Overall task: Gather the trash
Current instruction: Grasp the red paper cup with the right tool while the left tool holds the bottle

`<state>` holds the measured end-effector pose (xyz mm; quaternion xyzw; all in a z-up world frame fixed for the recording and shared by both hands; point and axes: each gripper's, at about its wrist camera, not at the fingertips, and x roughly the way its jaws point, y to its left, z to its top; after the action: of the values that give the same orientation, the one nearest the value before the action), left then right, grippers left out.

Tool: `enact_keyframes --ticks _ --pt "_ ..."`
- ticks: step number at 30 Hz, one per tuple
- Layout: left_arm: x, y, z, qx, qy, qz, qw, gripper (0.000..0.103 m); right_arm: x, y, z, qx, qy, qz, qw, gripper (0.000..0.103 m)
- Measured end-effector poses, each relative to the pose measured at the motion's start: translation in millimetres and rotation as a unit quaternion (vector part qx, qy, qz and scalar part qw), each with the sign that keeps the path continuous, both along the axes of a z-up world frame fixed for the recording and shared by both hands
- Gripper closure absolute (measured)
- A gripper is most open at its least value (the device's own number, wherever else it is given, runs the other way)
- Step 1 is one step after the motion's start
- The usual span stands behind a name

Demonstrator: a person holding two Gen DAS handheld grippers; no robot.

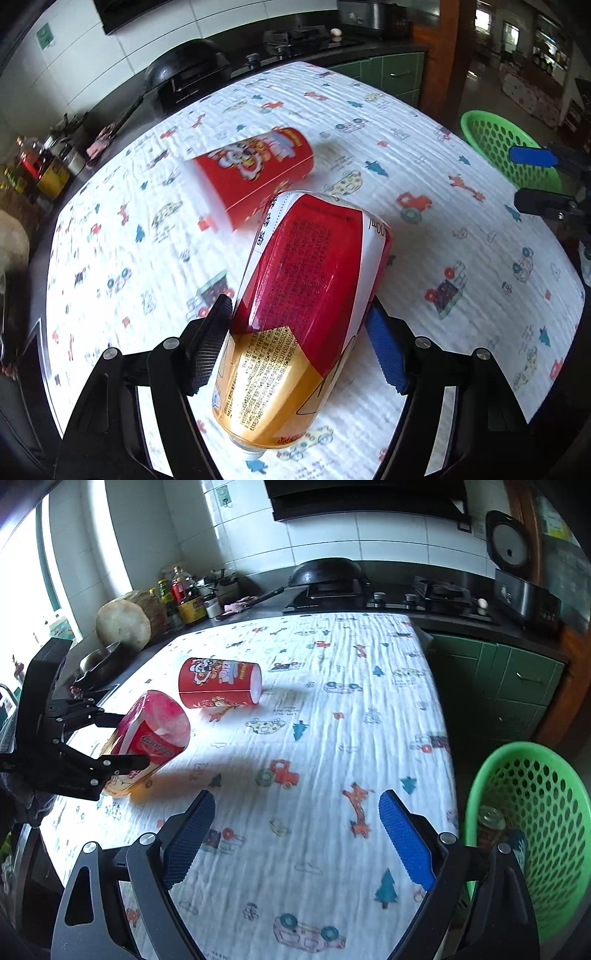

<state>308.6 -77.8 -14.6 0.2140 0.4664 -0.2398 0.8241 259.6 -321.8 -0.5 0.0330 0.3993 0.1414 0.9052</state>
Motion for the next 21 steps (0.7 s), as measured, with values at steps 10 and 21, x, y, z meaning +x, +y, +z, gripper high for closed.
enact_keyframes --ticks 10,21 --pt "7 61 -11 0.014 0.028 0.072 0.9969 0.032 78 76 7 -0.077 -0.011 0.127 0.989 0.019" --pt "21 62 -23 0.000 0.040 0.083 0.9957 0.032 162 134 -7 -0.159 -0.002 0.263 0.952 0.018"
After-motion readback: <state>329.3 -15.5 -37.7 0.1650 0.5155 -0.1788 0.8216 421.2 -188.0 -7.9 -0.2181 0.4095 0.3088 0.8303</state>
